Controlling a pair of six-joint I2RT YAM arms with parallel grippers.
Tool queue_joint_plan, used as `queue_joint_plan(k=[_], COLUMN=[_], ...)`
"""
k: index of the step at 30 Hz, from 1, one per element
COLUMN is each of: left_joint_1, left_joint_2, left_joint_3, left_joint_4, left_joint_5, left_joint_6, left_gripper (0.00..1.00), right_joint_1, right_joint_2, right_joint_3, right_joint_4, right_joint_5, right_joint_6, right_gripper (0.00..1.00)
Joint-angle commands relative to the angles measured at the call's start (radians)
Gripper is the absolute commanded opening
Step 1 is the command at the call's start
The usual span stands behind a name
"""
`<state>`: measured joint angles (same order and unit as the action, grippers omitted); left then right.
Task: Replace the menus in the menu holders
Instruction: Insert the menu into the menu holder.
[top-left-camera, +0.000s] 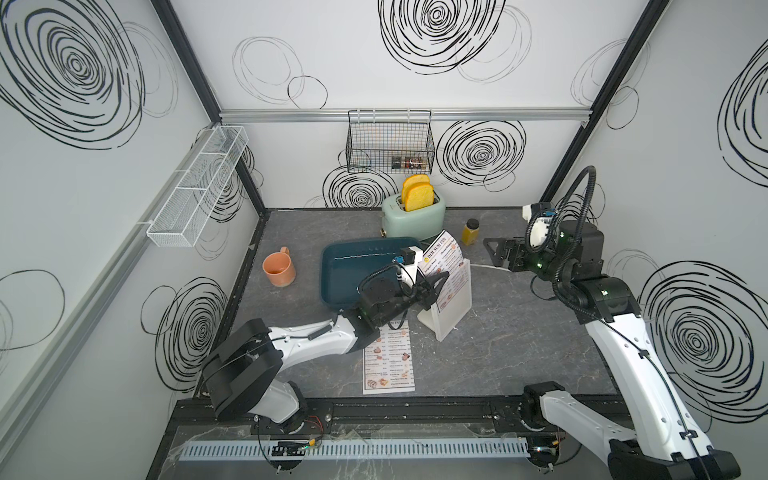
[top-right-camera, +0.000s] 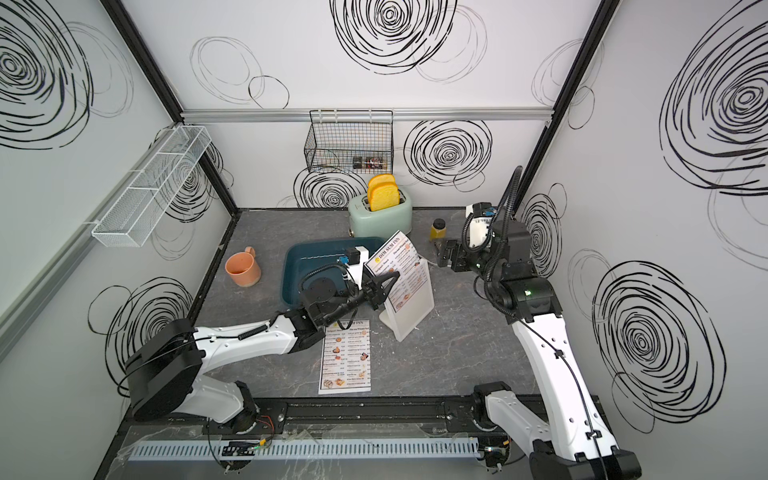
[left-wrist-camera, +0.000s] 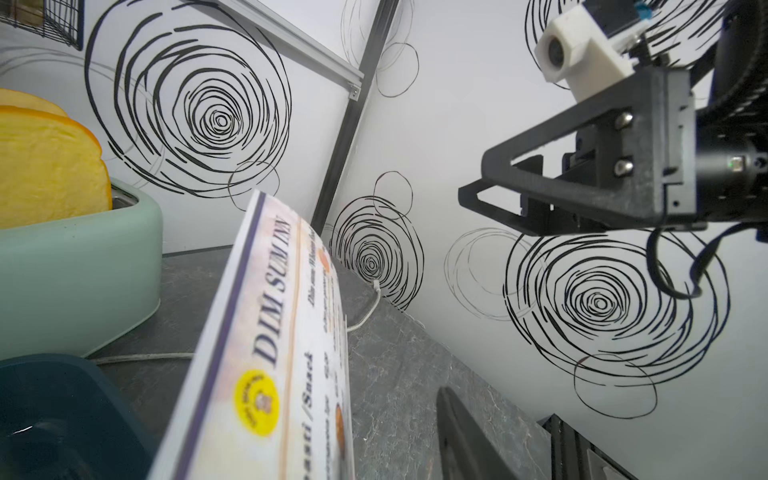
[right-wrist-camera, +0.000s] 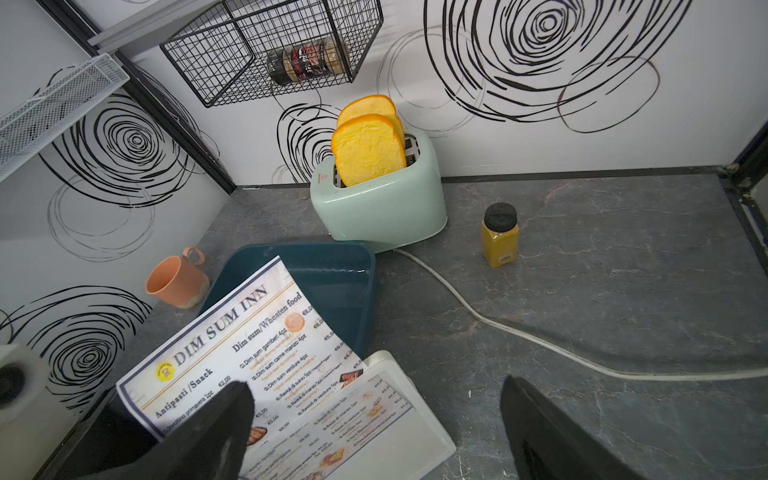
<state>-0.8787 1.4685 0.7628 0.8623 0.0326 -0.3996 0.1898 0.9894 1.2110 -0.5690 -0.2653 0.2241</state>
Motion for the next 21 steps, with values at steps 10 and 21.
queue_joint_plan(k=[10,21], left_joint_1=[0.023,0.015], left_joint_2=[0.019,0.081], left_joint_3=[0.076,0.145], left_joint_4=[-0.005,-0.12], left_joint_5=[0.057,0.104], left_joint_6=[0.022,0.053], left_gripper=[0.06,0.11], right_joint_1=[0.117,0.292], right_joint_2=[0.079,0.222], right_joint_3=[0.082,0.085], right_joint_4=[0.036,0.156], right_joint_5=[-0.062,0.036], right_joint_6=[0.086,0.213], right_gripper=[0.86,0.64])
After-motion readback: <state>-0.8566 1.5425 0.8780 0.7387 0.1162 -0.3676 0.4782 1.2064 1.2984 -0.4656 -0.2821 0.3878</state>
